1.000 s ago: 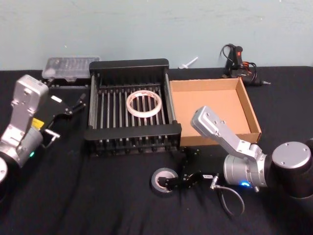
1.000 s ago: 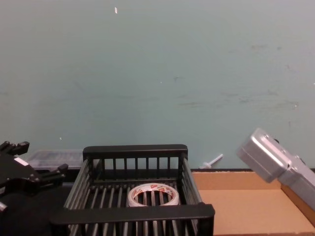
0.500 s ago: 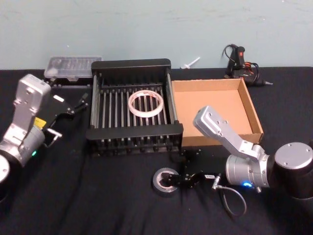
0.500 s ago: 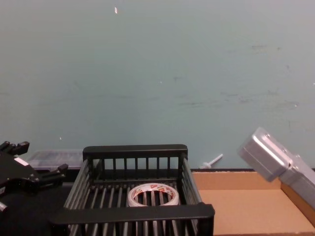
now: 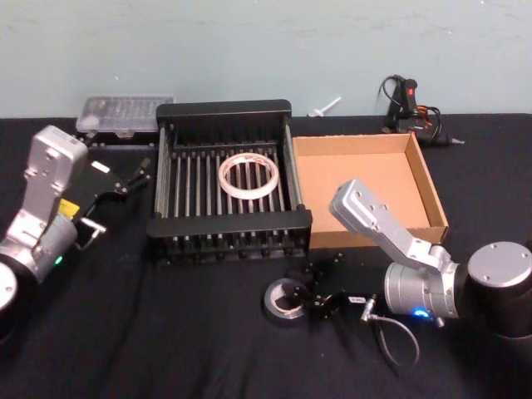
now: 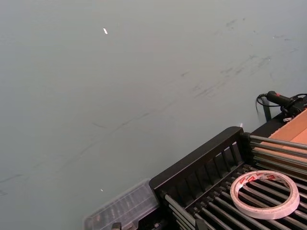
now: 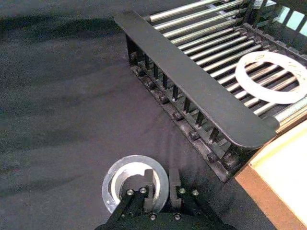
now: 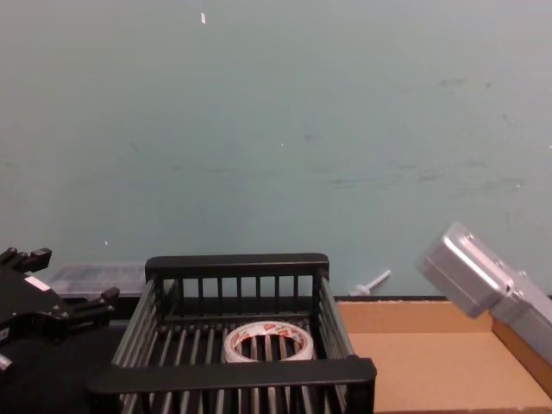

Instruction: Pick up the white tape and place it into the black box , Pick up the silver tape and place it into the brown box.

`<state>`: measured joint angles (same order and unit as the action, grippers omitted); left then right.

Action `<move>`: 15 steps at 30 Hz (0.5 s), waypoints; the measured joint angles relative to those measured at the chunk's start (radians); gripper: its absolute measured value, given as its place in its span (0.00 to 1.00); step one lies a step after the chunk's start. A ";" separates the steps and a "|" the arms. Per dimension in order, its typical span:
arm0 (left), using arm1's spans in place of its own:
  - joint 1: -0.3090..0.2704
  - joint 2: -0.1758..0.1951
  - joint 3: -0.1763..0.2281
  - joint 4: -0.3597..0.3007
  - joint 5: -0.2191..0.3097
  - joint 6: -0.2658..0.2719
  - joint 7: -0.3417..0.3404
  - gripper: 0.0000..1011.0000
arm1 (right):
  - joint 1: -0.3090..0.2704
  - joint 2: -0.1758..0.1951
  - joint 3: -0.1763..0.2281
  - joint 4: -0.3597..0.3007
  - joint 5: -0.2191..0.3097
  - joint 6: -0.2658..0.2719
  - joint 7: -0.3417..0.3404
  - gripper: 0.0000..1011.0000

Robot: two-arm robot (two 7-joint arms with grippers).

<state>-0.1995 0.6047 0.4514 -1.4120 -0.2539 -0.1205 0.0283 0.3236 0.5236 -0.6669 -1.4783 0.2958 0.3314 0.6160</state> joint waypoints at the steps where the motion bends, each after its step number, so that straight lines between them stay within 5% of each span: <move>1: 0.000 0.000 0.000 0.000 0.000 0.000 0.000 0.99 | 0.000 0.000 0.000 0.000 0.000 0.000 0.000 0.19; 15: 0.000 0.000 0.000 0.000 0.000 0.000 0.000 0.99 | -0.007 0.015 0.009 -0.023 0.018 -0.022 0.013 0.16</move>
<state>-0.1995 0.6047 0.4514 -1.4120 -0.2539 -0.1205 0.0283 0.3163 0.5384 -0.6583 -1.5015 0.3143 0.3090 0.6286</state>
